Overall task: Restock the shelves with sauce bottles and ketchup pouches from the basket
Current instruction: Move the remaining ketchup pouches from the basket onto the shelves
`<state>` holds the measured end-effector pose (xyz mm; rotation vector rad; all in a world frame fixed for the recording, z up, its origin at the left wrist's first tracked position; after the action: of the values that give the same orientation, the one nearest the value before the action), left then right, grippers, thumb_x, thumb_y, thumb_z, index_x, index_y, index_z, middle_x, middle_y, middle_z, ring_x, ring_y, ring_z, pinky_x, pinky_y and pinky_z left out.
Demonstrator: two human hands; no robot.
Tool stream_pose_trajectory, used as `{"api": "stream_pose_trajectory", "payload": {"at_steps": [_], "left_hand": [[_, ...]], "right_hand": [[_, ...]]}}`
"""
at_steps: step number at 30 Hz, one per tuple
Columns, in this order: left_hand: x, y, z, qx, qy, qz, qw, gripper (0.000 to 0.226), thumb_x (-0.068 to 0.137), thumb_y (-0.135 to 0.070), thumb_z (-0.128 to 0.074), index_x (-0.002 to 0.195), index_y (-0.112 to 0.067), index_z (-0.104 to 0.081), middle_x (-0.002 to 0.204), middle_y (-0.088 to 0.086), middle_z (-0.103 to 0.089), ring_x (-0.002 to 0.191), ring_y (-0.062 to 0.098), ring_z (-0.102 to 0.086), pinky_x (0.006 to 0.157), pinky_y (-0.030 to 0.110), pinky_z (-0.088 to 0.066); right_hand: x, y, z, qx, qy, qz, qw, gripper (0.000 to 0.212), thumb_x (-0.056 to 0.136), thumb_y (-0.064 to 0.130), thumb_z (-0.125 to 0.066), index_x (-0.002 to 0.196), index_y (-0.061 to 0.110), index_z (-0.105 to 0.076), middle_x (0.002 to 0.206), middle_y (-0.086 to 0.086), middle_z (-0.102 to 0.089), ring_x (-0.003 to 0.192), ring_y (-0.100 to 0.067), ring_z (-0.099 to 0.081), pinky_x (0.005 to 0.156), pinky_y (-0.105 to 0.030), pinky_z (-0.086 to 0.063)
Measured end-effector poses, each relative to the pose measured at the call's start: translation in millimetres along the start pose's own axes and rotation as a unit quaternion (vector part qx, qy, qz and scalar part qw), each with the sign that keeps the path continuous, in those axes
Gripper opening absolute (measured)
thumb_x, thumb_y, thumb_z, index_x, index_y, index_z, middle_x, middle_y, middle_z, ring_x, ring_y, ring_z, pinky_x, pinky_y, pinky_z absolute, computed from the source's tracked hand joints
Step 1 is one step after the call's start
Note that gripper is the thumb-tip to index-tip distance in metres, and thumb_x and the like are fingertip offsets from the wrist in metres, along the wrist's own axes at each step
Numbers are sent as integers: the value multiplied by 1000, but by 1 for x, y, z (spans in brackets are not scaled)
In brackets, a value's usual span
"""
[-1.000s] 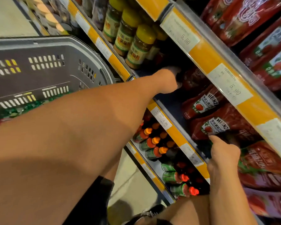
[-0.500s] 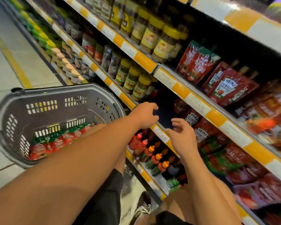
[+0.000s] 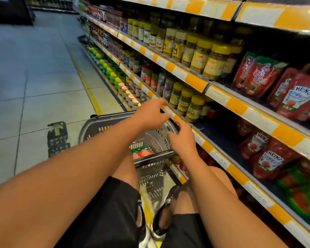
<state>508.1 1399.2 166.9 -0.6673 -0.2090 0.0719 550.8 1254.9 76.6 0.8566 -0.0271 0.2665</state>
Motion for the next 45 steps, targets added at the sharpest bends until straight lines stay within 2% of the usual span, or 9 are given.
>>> {"api": "stream_pose_trajectory", "payload": {"at_steps": [9, 13, 18, 21, 23, 29, 38, 42, 45], "left_hand": [[-19, 100, 69, 132, 1, 102, 986, 52, 97, -32, -64, 145, -18, -55, 143, 12, -59, 125, 31, -58, 96, 37, -48], [-30, 150, 74, 125, 15, 139, 982, 50, 95, -28, -66, 143, -18, -56, 143, 13, -58, 127, 32, -57, 100, 40, -49], [-45, 222, 69, 39, -25, 188, 981, 47, 94, -31, -68, 139, -20, -60, 136, 10, -64, 118, 30, -62, 100, 41, -53], [-47, 264, 52, -39, -50, 220, 973, 43, 93, -29, -68, 135, -19, -62, 128, 8, -68, 110, 25, -64, 96, 38, -53], [-37, 280, 39, -78, -54, 229, 969, 38, 92, -28, -68, 129, -21, -64, 123, 7, -68, 105, 24, -64, 92, 37, -55], [12, 311, 1, -87, 28, 240, 966, 38, 92, -23, -63, 128, -15, -61, 129, 10, -64, 104, 28, -60, 85, 35, -50], [45, 343, -75, -114, 124, 313, 935, 27, 89, -14, -59, 114, -3, -63, 112, 25, -64, 104, 39, -64, 72, 47, -49], [53, 365, -119, -105, 167, 349, 916, 14, 92, -17, -58, 101, -6, -60, 110, 19, -67, 96, 36, -65, 69, 36, -45], [60, 377, -151, -119, 179, 370, 904, 19, 95, -19, -58, 105, -4, -63, 111, 24, -67, 99, 37, -66, 74, 42, -52]], "right_hand": [[11, 4, -48, -67, 49, -14, 996, 54, 94, 28, -67, 145, 22, -51, 146, -8, -52, 126, -31, -56, 101, -49, -51], [17, 21, -80, -91, 72, -14, 993, 54, 95, 29, -67, 146, 21, -51, 141, -9, -53, 107, -33, -64, 89, -46, -56], [29, 30, -130, -149, 126, -1, 981, 54, 96, 31, -64, 147, 22, -49, 151, -8, -44, 121, -32, -57, 93, -47, -53], [42, 27, -157, -174, 150, 6, 973, 51, 96, 33, -66, 144, 23, -51, 151, -7, -43, 82, -11, -58, 63, -29, -47], [52, 26, -172, -197, 167, 12, 966, 51, 96, 34, -67, 143, 24, -51, 151, -6, -43, 70, -7, -51, 57, -25, -42], [104, 19, -197, -295, 243, 8, 924, 52, 93, 29, -70, 142, 16, -55, 148, -12, -51, 125, -31, -58, 102, -44, -50], [172, -26, -253, -389, 322, -16, 863, 47, 96, 27, -65, 138, 8, -58, 139, -16, -59, 121, -33, -59, 99, -42, -52], [166, -82, -289, -408, 372, -33, 834, 33, 92, 21, -64, 120, 4, -64, 117, -17, -67, 107, -36, -63, 83, -39, -54], [168, -113, -313, -406, 410, -53, 815, 21, 92, 25, -68, 97, 5, -63, 94, -16, -62, 91, -33, -61, 70, -33, -44]]}}
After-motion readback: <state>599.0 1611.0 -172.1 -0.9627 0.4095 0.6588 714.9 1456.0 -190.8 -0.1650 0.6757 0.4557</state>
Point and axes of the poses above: each hand's wrist, its own x-axis towards the middle knuckle, its own z-axis out of the back of the hand, y = z × x, the point moved 8 cm from there along x, towards the middle knuckle
